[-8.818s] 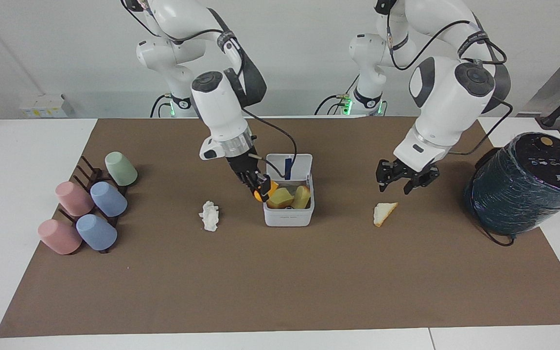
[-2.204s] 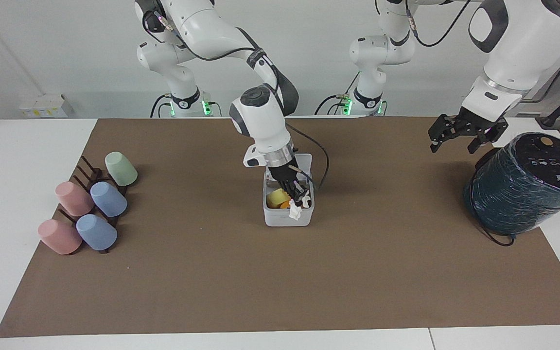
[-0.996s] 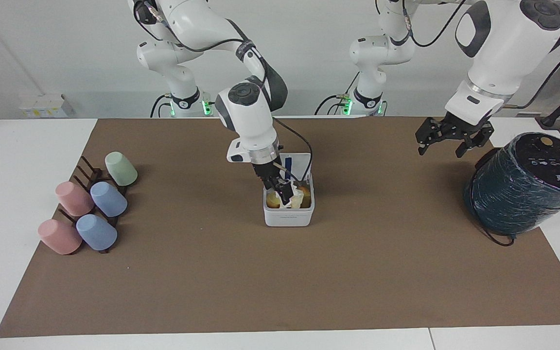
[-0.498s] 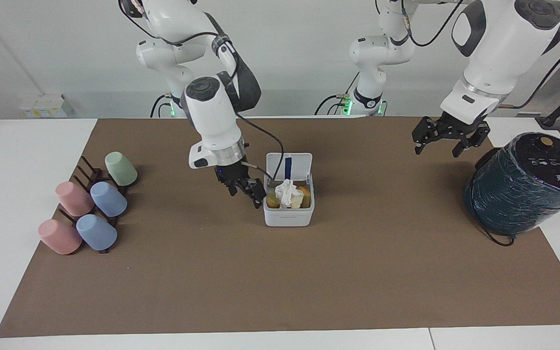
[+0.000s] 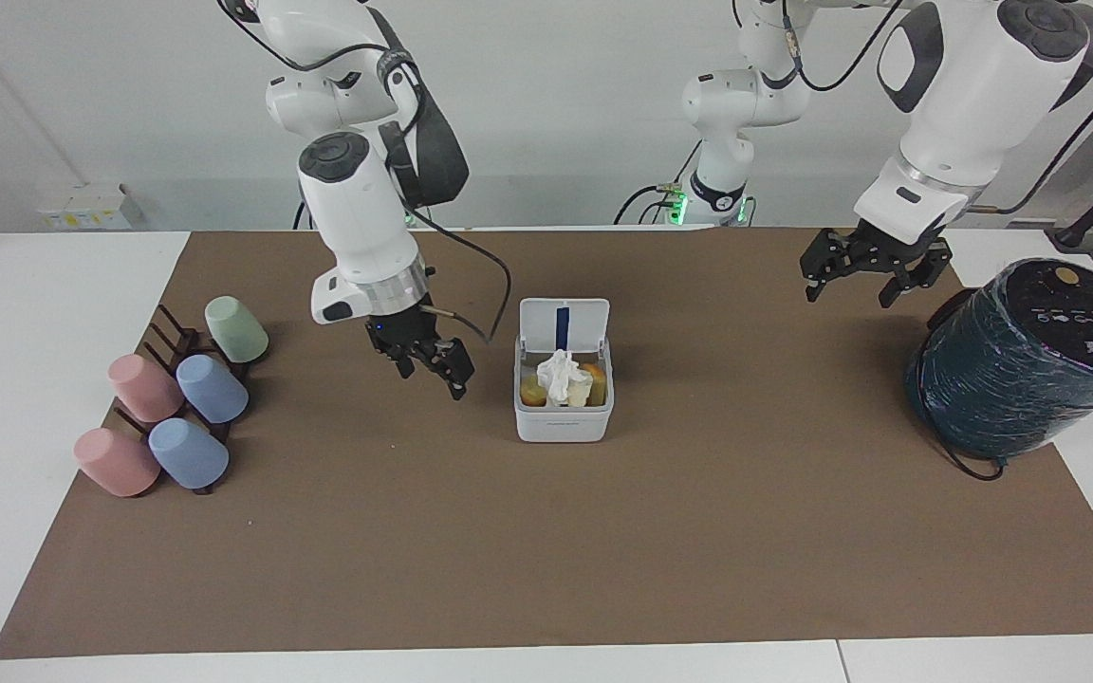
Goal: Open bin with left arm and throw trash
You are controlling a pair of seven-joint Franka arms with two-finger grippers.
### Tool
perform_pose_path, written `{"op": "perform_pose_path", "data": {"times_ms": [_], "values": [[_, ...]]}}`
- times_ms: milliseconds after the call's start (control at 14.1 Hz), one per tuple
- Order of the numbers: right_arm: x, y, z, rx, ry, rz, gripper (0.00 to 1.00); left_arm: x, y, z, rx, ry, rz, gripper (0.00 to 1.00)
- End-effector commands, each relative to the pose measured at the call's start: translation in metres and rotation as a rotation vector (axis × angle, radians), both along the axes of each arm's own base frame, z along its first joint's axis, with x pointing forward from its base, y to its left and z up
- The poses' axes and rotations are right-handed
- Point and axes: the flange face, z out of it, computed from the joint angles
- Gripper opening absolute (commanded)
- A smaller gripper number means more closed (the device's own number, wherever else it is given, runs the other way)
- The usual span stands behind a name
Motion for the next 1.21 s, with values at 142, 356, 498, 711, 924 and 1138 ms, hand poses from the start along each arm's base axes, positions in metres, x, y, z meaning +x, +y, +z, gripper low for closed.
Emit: {"op": "perform_pose_path", "data": {"times_ms": [142, 356, 498, 711, 924, 1138], "values": [[-0.005, -0.08, 0.032, -0.123, -0.059, 0.077, 1.0, -0.009, -0.002, 0.003, 0.03, -0.02, -0.009, 1.0], [-0.014, -0.107, 0.051, -0.157, 0.012, 0.157, 1.0, -0.009, -0.002, 0.001, 0.03, -0.018, -0.009, 1.0], [-0.032, -0.11, 0.059, -0.203, 0.083, 0.196, 1.0, -0.009, -0.002, 0.001, 0.03, -0.017, -0.007, 1.0], [-0.056, -0.108, 0.057, -0.203, 0.149, 0.201, 1.0, -0.009, -0.002, 0.002, 0.03, -0.018, -0.007, 1.0], [-0.071, -0.091, 0.053, -0.202, 0.183, 0.234, 1.0, -0.009, -0.001, 0.002, 0.03, -0.017, -0.006, 1.0], [-0.068, -0.088, 0.064, -0.187, 0.172, 0.236, 1.0, -0.009, -0.002, 0.002, 0.03, -0.015, -0.006, 1.0]]}}
